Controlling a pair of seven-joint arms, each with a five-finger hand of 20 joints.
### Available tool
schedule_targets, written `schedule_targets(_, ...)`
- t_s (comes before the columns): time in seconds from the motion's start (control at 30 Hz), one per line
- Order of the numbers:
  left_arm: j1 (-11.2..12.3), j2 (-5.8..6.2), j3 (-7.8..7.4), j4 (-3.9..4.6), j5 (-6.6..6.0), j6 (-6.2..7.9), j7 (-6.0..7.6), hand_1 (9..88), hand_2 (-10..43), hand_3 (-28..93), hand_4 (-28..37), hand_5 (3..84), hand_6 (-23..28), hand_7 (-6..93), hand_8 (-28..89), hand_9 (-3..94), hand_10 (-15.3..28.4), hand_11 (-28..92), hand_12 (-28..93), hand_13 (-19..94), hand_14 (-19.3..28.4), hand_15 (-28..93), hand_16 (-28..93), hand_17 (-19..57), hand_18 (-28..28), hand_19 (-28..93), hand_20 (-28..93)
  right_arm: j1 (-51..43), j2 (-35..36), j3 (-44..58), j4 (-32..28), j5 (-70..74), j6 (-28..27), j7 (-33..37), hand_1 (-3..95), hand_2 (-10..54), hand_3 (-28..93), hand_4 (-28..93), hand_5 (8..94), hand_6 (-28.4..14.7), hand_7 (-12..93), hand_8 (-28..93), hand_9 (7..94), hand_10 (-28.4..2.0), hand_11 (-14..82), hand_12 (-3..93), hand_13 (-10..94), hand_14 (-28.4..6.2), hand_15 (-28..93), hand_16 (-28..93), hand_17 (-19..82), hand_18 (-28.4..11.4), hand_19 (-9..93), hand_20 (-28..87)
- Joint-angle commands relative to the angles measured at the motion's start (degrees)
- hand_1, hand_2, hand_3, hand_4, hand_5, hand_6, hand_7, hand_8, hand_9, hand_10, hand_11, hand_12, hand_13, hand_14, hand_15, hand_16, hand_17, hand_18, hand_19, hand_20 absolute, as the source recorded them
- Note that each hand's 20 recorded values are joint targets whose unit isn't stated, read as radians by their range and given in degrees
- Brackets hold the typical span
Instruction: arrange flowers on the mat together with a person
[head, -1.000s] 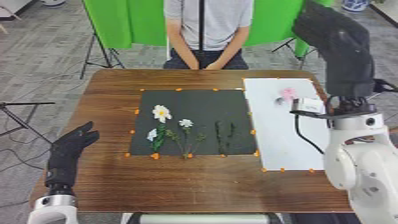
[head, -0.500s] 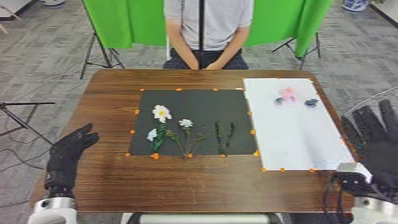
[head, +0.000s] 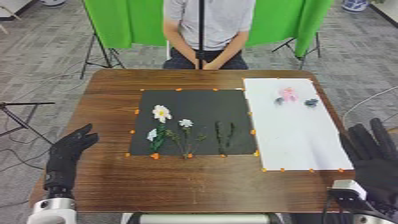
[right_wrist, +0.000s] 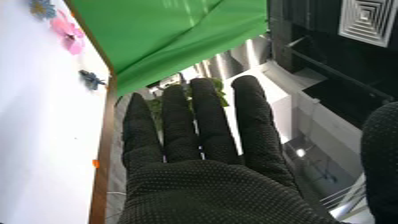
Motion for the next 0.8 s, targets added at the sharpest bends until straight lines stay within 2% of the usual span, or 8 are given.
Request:
schedule_targets(0.03,0.1,0.16,-0.37,0.3,-0.16,-0.33,0.42,26.1,-0.5,70,-27.1,50.3,5.6,10.5,-6,50.7,14.8,19,12,43,17.0,13,-1,13.2,11.0,5,21,-2.5,-0.4,0.9,0.3,0.2,-3.3,-3.0,0.7,5.4,77,-20,38.8,-0.7,9,-9,39.6,-13.6,4.0,8.2,29,-10.8,10,5,18,-12.7,1,24)
schedule_targets(0.13,0.2,0.11,-0.26,0.31,-0.12,-0.51,0.29,25.9,-0.5,70,-27.1,50.3,5.6,10.6,-6,50.8,14.8,19,12,43,17.0,13,-1,13.2,11.0,5,21,-3.4,-0.7,1.2,0.6,0.0,-4.4,-3.5,0.7,5.4,77,-20,39.6,-0.8,9,-9,40.6,-13.6,4.3,8.4,30,-10.8,11,6,18,-12.7,1,24)
schedule_targets(0.17,0.2,0.08,-0.21,0.26,-0.09,-0.46,0.27,25.9,-0.5,70,-27.2,50.3,5.6,10.6,-6,50.8,14.8,19,12,43,17.0,13,-1,13.2,11.0,5,21,-5.5,-3.6,5.5,-0.2,0.1,-8.8,-1.4,0.7,5.5,77,-20,39.9,-0.8,9,-9,41.0,-13.7,4.4,8.4,31,-10.8,11,6,18,-12.7,1,24)
schedule_targets(0.4,0.0,0.23,-0.3,0.38,-0.22,-0.33,0.38,26.0,-0.4,70,-27.4,50.3,5.6,10.4,-6,50.8,14.8,19,12,43,17.0,13,-1,13.2,11.0,5,21,-9.0,-6.4,8.4,0.1,0.4,-13.5,-2.4,0.7,5.4,77,-20,41.3,-0.8,9,-9,42.3,-13.9,4.7,8.7,32,-11.1,12,6,19,-12.7,1,24)
schedule_targets(0.43,0.0,0.25,-0.31,0.38,-0.26,-0.31,0.33,26.0,-0.4,70,-27.4,50.3,5.6,10.4,-6,50.8,14.8,19,12,43,17.0,13,-1,13.2,11.0,5,21,-5.7,-4.1,6.1,-0.9,0.2,-8.5,-0.7,0.7,5.4,77,-20,41.5,-0.8,9,-9,42.6,-13.9,4.7,8.8,32,-11.1,12,6,19,-12.7,1,24)
schedule_targets(0.47,-0.1,0.25,-0.26,0.42,-0.26,-0.3,0.35,25.9,-0.4,70,-27.3,50.3,5.6,10.4,-6,50.8,14.8,19,12,43,17.1,13,-1,13.2,11.0,5,21,-6.9,-4.8,6.9,-0.7,0.3,-10.0,-1.2,0.8,5.5,77,-20,41.6,-0.8,9,-9,42.9,-14.0,4.8,8.8,32,-11.1,12,6,19,-12.7,1,25)
schedule_targets(0.5,-0.2,0.3,-0.21,0.4,-0.22,-0.26,0.36,25.9,-0.4,70,-27.4,50.3,5.6,10.4,-6,50.8,14.8,19,12,43,17.1,13,-1,13.2,11.0,5,21,-5.6,-3.6,5.3,-0.7,0.3,-7.8,-1.3,0.8,5.5,77,-20,42.0,-0.9,9,-9,43.1,-14.0,4.8,8.9,33,-11.1,12,6,19,-12.7,1,25)
schedule_targets(0.8,0.0,0.15,-0.29,0.27,-0.19,-0.18,0.09,25.8,-0.4,70,-27.5,50.4,5.7,10.5,-6,50.8,14.8,19,12,43,17.1,13,-1,13.2,11.0,5,21,-5.1,-3.1,4.3,-1.0,0.4,-5.2,-1.1,1.3,5.8,77,-20,43.5,-1.1,10,-9,44.5,-14.1,5.0,9.1,34,-11.4,13,6,19,-12.8,1,25)
